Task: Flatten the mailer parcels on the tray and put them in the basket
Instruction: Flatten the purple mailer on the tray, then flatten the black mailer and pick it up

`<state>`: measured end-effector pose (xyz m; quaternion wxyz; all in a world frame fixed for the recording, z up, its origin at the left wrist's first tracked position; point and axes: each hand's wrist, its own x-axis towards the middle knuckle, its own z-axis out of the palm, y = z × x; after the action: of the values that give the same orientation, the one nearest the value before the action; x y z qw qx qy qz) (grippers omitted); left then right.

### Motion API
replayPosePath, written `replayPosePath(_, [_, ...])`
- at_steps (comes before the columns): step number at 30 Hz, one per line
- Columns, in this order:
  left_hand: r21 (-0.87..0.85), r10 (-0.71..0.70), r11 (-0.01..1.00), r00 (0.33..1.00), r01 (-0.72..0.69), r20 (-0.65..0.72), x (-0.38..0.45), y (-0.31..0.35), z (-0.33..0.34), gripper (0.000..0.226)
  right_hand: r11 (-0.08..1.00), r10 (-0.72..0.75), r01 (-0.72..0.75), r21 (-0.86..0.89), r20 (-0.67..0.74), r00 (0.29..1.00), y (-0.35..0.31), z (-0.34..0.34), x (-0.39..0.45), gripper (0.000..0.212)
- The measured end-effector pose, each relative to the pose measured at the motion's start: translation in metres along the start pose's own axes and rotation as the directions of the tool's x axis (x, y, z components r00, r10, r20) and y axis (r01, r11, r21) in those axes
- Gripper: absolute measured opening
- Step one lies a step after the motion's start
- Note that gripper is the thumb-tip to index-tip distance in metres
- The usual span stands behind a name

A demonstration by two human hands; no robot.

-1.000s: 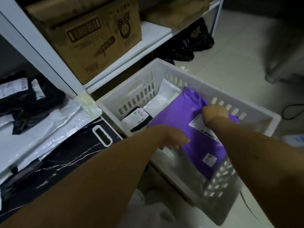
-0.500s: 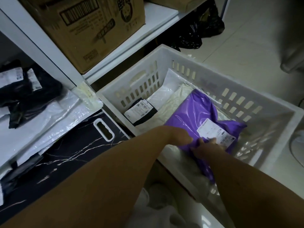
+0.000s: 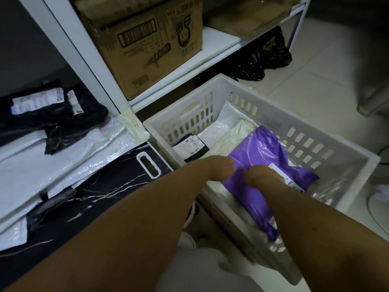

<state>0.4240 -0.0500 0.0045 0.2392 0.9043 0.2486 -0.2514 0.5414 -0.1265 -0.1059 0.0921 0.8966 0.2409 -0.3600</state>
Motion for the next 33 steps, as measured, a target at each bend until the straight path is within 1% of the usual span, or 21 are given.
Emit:
replayPosePath(1, [-0.172, -0.068, 0.983, 0.997, 0.061, -0.032, -0.006, -0.004, -0.007, 0.036, 1.0, -0.029, 0.029, 0.005, -0.042, 0.999, -0.011, -0.014, -0.017, 0.055])
replayPosePath(2, [-0.196, -0.073, 0.979, 0.994, 0.054, -0.087, -0.011, -0.006, -0.014, 0.036, 0.999, -0.033, 0.036, 0.037, -0.088, 0.996, -0.02, -0.025, -0.027, 0.052])
replayPosePath(3, [-0.232, -0.086, 0.971, 0.988, 0.054, -0.129, -0.02, -0.01, -0.021, 0.036, 0.997, -0.062, 0.066, 0.026, -0.14, 0.988, -0.031, -0.036, -0.041, 0.05])
replayPosePath(5, [-0.244, -0.076, 0.97, 0.968, 0.016, -0.241, -0.036, -0.023, -0.03, 0.034, 0.992, -0.124, 0.127, -0.004, -0.244, 0.962, -0.051, -0.054, -0.063, 0.045])
replayPosePath(7, [-0.272, -0.099, 0.962, 0.941, 0.008, -0.322, -0.058, -0.039, -0.037, 0.032, 0.985, -0.168, 0.172, -0.014, -0.301, 0.939, -0.072, -0.065, -0.082, 0.041])
replayPosePath(9, [-0.264, -0.126, 0.964, 0.91, 0.019, -0.394, -0.086, -0.064, -0.042, 0.032, 0.967, -0.25, 0.247, -0.06, -0.388, 0.887, -0.099, -0.075, -0.111, 0.037])
replayPosePath(12, [-0.308, -0.17, 0.951, 0.877, 0.027, -0.449, -0.123, -0.103, -0.045, 0.031, 0.928, -0.368, 0.351, -0.127, -0.464, 0.806, -0.137, -0.08, -0.142, 0.029])
replayPosePath(15, [-0.353, -0.245, 0.934, 0.829, 0.063, -0.502, -0.157, -0.144, -0.045, 0.031, 0.878, -0.479, 0.417, -0.236, -0.448, 0.755, -0.179, -0.081, -0.168, 0.032])
replayPosePath(17, [-0.419, -0.342, 0.901, 0.782, 0.114, -0.521, -0.183, -0.178, -0.044, 0.031, 0.821, -0.57, 0.48, -0.309, -0.419, 0.707, -0.214, -0.076, -0.185, 0.032])
replayPosePath(19, [-0.463, -0.413, 0.872, 0.746, 0.159, -0.522, -0.205, -0.211, -0.039, 0.032, 0.752, -0.659, 0.553, -0.358, -0.39, 0.643, -0.251, -0.069, -0.195, 0.03])
replayPosePath(21, [-0.519, -0.495, 0.83, 0.699, 0.204, -0.516, -0.222, -0.244, -0.031, 0.033, 0.657, -0.754, 0.62, -0.429, -0.37, 0.543, -0.289, -0.061, -0.202, 0.032])
replayPosePath(23, [-0.562, -0.572, 0.789, 0.629, 0.248, -0.526, -0.236, -0.276, -0.024, 0.033, 0.547, -0.837, 0.674, -0.497, -0.353, 0.419, -0.328, -0.053, -0.212, 0.037])
replayPosePath(24, [-0.576, -0.604, 0.772, 0.594, 0.269, -0.532, -0.242, -0.291, -0.023, 0.033, 0.501, -0.865, 0.695, -0.516, -0.335, 0.375, -0.348, -0.049, -0.218, 0.04])
replayPosePath(26, [-0.594, -0.649, 0.747, 0.523, 0.299, -0.553, -0.252, -0.318, -0.022, 0.033, 0.437, -0.899, 0.714, -0.547, -0.291, 0.327, -0.386, -0.038, -0.229, 0.044])
replayPosePath(28, [-0.613, -0.68, 0.726, 0.456, 0.311, -0.574, -0.26, -0.34, -0.023, 0.033, 0.402, -0.916, 0.682, -0.611, -0.262, 0.305, -0.418, -0.026, -0.235, 0.044])
replayPosePath(29, [-0.626, -0.696, 0.713, 0.427, 0.315, -0.577, -0.263, -0.35, -0.024, 0.033, 0.397, -0.917, 0.654, -0.644, -0.258, 0.303, -0.431, -0.021, -0.234, 0.043])
replayPosePath(30, [-0.645, -0.715, 0.695, 0.402, 0.32, -0.571, -0.265, -0.361, -0.024, 0.032, 0.404, -0.913, 0.625, -0.668, -0.257, 0.316, -0.446, -0.017, -0.232, 0.042])
replayPosePath(31, [-0.656, -0.726, 0.684, 0.381, 0.319, -0.572, -0.267, -0.371, -0.023, 0.032, 0.422, -0.903, 0.593, -0.686, -0.26, 0.342, -0.457, -0.014, -0.229, 0.043])
replayPosePath(33, [-0.671, -0.734, 0.675, 0.362, 0.307, -0.574, -0.266, -0.383, -0.022, 0.031, 0.478, -0.864, 0.521, -0.707, -0.27, 0.425, -0.471, -0.014, -0.22, 0.048])
